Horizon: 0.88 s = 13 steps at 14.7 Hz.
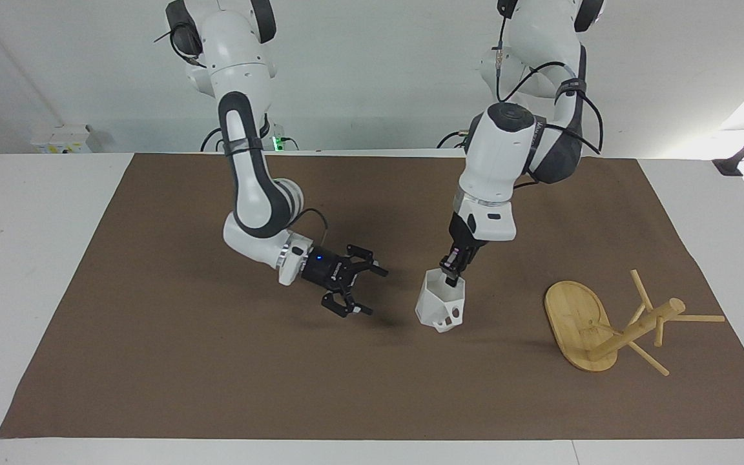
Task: Hang cup on rack
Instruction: 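Carry the cup with the left gripper while the right gripper withdraws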
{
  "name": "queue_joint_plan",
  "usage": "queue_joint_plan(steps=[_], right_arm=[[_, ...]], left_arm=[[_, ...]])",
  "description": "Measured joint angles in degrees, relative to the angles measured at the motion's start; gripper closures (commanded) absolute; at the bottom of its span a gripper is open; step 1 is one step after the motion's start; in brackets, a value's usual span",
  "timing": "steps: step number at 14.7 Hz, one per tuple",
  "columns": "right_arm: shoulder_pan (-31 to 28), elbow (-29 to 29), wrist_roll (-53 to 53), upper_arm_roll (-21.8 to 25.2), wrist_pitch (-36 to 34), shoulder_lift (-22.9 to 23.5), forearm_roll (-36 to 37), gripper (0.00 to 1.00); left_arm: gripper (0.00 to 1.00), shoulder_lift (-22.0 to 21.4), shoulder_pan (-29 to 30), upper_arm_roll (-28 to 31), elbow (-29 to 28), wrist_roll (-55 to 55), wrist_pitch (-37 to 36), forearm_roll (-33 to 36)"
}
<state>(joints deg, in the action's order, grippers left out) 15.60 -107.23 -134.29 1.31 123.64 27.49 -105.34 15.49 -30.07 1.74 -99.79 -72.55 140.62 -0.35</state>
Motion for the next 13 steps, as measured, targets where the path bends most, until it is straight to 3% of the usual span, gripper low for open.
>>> queue_joint_plan(steps=[3, 8, 10, 13], right_arm=[[-8.60, -0.11, 2.23, 0.09, -6.49, -0.17, 13.17, 0.00], [-21.28, 3.98, 12.84, 0.14, -18.72, -1.43, 33.46, 0.00], [-25.75, 7.05, 20.38, 0.17, -21.84, -1.96, 43.93, 0.00], [-29.89, 10.31, 33.39, 0.20, -24.31, -5.42, 58.83, 0.00]], left_arm=[[1.00, -4.01, 1.72, 0.02, -11.08, 0.00, 18.04, 0.02], [1.00, -9.86, 3.40, -0.06, -34.82, -0.06, 53.68, 0.02], [1.00, -10.07, 4.32, -0.06, -39.16, -0.06, 58.82, 0.02], [1.00, -10.08, 6.99, -0.10, -39.09, -0.08, 59.20, 0.12]])
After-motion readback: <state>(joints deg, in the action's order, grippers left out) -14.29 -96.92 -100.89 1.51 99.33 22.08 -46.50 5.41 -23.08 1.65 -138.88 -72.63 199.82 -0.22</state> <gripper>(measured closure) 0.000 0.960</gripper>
